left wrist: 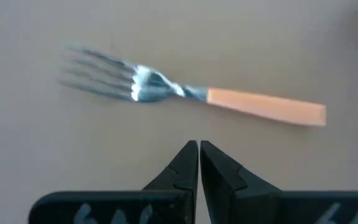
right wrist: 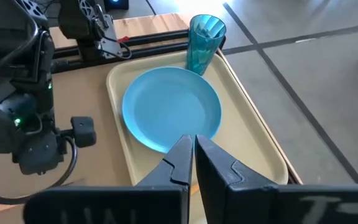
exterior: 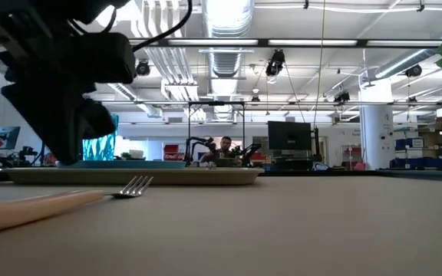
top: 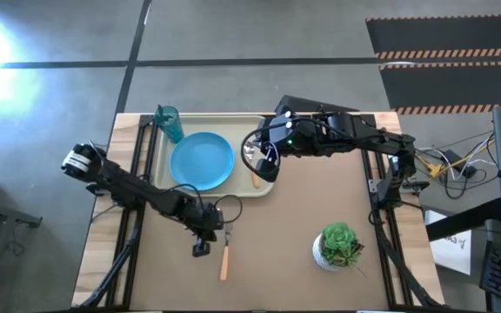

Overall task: Pick and place plate/cup/fork/spoon on tray
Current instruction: Put the fork on the white serving tray to the right of the light blue plate

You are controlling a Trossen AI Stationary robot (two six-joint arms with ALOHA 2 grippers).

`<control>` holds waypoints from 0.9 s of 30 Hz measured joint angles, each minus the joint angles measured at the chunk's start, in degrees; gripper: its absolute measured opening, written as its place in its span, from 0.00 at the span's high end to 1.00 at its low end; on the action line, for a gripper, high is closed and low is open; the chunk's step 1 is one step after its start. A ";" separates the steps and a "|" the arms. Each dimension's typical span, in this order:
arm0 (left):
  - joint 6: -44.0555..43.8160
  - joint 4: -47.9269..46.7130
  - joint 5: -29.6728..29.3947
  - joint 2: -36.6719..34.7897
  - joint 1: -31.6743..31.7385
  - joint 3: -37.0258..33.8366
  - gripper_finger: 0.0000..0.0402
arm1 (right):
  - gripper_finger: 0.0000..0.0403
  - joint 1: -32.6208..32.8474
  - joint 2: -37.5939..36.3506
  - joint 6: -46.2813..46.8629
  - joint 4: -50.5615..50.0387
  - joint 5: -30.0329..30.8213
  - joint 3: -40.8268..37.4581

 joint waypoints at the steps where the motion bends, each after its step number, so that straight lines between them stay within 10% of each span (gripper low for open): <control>1: -0.96 0.09 0.19 0.06 -0.32 -0.32 1.00 | 0.98 0.00 -0.05 -0.02 0.00 0.01 0.00; 27: 0.02 24.41 9.68 17.35 -0.30 2.88 1.00 | 0.98 0.00 -0.52 -0.92 0.04 -0.01 0.00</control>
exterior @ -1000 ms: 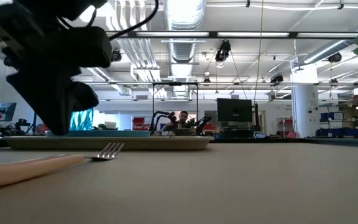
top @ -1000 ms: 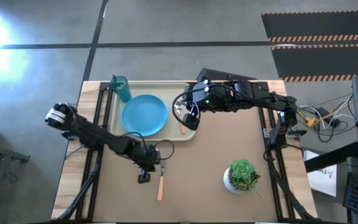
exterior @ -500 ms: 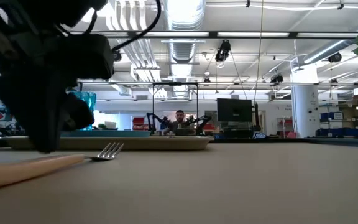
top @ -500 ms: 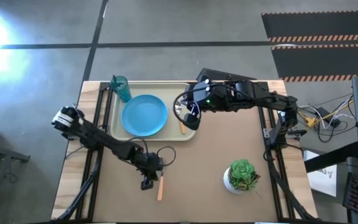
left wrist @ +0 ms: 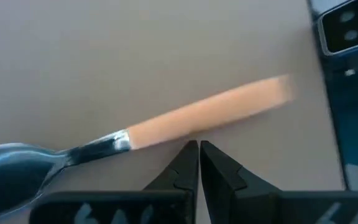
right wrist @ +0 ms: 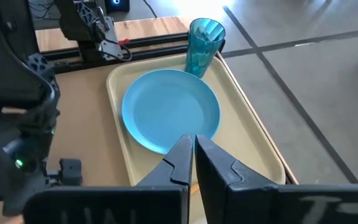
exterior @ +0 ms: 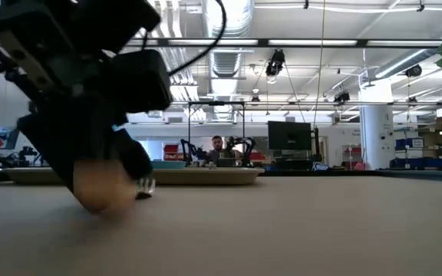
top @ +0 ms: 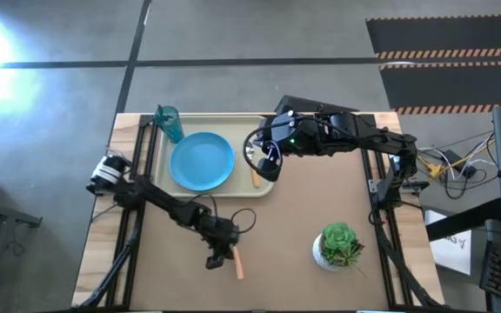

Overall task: Pick and place plate/cup/fork/spoon on tray
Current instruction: Put the fork on the white serving tray to the right of the light blue plate

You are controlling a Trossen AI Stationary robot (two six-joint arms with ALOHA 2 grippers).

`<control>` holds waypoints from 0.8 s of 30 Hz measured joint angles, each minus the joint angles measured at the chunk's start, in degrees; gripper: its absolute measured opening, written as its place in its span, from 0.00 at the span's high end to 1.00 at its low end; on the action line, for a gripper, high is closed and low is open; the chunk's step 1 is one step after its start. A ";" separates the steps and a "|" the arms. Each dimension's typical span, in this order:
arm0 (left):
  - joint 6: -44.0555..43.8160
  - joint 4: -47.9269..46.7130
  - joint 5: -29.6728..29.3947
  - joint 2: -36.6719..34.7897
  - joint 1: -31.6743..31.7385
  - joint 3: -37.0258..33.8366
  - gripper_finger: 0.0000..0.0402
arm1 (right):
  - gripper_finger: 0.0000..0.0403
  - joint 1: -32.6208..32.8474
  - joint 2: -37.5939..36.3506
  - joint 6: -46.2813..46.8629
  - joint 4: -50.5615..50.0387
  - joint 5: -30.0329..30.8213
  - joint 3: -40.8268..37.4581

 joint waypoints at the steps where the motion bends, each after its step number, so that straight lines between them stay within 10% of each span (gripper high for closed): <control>1: 0.85 -0.26 1.25 0.97 0.44 0.91 1.00 | 0.98 0.00 0.00 0.00 0.00 0.00 0.00; 16: 11.36 -0.86 0.60 4.00 6.71 8.77 1.00 | 0.98 0.94 -0.02 3.15 -3.80 -0.07 0.00; 24: 17.81 -17.71 -5.59 -3.45 5.97 12.40 1.00 | 0.98 3.53 -1.12 3.59 -4.65 -2.02 0.17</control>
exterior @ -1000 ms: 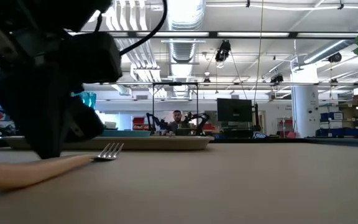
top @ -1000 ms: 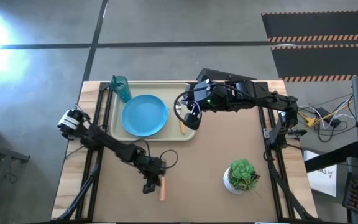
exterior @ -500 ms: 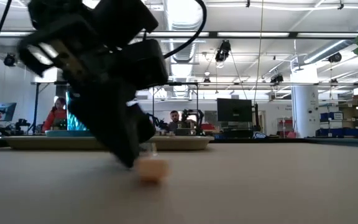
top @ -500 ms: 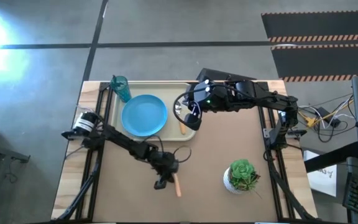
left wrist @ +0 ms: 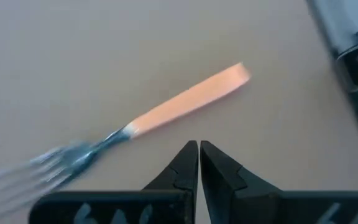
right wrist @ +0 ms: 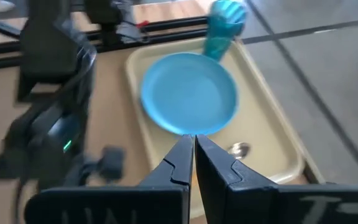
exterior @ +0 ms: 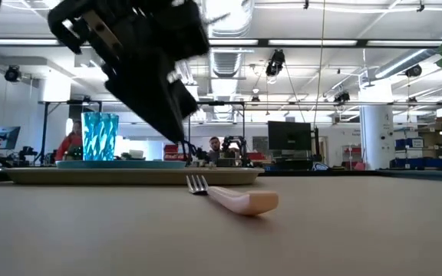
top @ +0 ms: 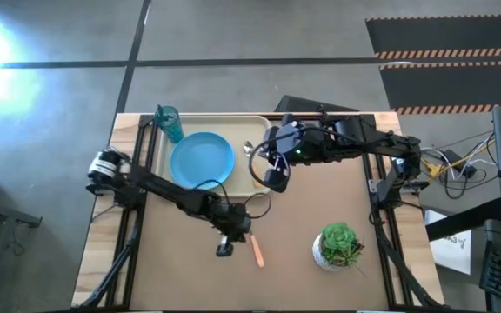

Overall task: Pick and place plate/cup/fork/spoon on tray
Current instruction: Put the fork on the white serving tray to the right of the light blue plate

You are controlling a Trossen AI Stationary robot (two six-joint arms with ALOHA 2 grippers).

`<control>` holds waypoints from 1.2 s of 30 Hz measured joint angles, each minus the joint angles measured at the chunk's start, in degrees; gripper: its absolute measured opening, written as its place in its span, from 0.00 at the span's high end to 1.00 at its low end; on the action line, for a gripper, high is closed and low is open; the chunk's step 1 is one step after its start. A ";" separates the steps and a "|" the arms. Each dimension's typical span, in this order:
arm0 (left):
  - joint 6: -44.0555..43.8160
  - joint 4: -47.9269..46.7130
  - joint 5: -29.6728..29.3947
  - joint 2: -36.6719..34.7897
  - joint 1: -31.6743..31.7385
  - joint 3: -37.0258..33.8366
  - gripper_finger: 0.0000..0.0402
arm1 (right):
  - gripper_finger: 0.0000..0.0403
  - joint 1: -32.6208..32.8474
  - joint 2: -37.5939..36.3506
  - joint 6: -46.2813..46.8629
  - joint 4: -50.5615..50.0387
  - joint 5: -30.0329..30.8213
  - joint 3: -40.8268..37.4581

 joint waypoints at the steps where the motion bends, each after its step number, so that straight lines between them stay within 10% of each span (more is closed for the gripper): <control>1: 0.73 -4.31 -2.60 -2.16 -0.18 0.37 1.00 | 0.98 0.58 -0.20 0.74 -0.27 -0.71 0.11; 17: -2.16 -34.02 -34.08 -42.37 -1.87 1.64 1.00 | 0.98 10.77 2.62 21.15 -6.55 -2.61 -8.05; 36: -0.80 -56.28 -34.99 -57.08 -1.85 1.60 1.00 | 0.69 10.28 23.16 44.22 14.14 -27.62 -13.74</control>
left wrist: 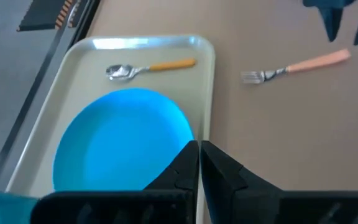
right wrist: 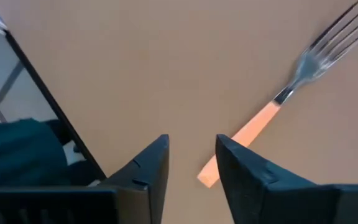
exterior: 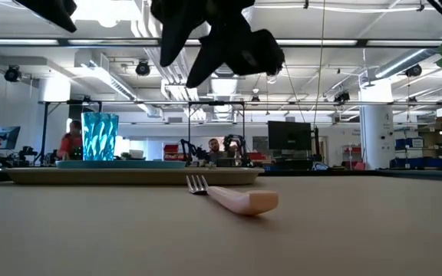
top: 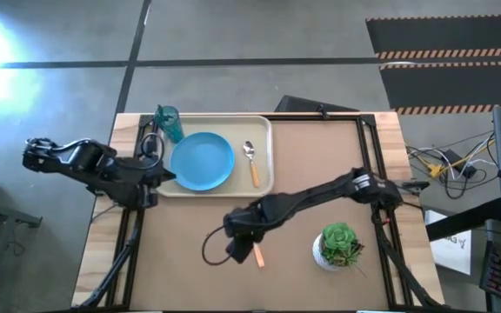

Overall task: Pick and place plate/cup/fork/spoon on tray
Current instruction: Put the fork on the white serving tray to the right of the light blue plate

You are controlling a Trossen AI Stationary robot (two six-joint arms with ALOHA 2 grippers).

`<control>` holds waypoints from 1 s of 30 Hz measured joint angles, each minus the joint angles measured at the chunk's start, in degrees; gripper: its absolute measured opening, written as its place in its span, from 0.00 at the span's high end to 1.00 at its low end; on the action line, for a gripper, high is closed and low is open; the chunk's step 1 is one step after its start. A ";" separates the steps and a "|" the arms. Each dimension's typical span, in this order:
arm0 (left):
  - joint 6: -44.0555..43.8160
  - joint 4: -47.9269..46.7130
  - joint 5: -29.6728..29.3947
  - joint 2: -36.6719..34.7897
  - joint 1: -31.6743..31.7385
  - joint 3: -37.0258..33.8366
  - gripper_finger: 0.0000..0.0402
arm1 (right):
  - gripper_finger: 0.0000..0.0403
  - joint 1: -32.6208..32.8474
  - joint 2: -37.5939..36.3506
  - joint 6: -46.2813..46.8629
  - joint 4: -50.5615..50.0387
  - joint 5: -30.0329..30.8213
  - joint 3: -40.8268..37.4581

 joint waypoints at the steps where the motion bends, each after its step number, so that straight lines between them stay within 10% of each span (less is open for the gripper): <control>1: 0.02 -0.70 0.04 -0.39 0.00 0.00 1.00 | 0.68 0.37 1.00 1.18 0.02 -0.11 0.53; 30: 1.50 -1.36 1.34 -5.06 0.00 0.00 1.00 | 0.59 -0.30 7.73 8.35 -8.02 5.19 0.02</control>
